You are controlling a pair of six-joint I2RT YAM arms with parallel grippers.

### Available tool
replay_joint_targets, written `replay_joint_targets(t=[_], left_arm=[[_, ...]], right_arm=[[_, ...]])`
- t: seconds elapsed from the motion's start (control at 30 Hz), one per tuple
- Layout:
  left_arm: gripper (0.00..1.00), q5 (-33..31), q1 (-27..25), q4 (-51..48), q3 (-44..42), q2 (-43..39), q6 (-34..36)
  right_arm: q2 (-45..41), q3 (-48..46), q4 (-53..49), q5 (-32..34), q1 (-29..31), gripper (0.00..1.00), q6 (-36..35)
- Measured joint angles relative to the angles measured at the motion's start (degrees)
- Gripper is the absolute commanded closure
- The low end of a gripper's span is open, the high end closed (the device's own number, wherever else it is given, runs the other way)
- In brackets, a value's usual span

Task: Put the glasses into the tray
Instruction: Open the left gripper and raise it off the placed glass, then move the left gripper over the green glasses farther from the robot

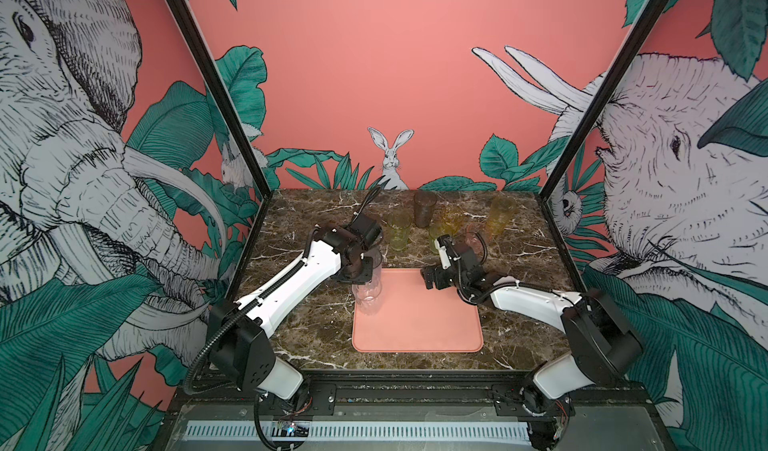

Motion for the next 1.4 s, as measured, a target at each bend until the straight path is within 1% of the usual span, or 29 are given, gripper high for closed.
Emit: replay_joint_targets(t=[0.33,0.7,1.03,1.3,1.4], left_arm=[[0.69,-1.86,0.0,-3.13,6.21,-0.07,1.29],[0.61,-4.02,0.0,-5.03,13.86,0.24,3.37],[0.56,-4.92,0.11,-4.44,21.53,4.7,5.64],[0.45,-4.46,0.63,-1.79,27.41,10.73,7.06],[0.32,-3.8,0.98,-0.17,28.89,12.96,7.37]], right_arm=[[-0.02,0.0,0.0,0.02,0.0,0.02,0.13],[-0.72,0.0,0.17,0.26,0.0,0.02,0.13],[-1.42,0.0,0.2,0.31,0.0,0.02,0.13],[-1.44,-0.02,0.24,0.52,0.0,0.02,0.13],[-1.44,-0.02,0.28,0.66,0.0,0.02,0.13]])
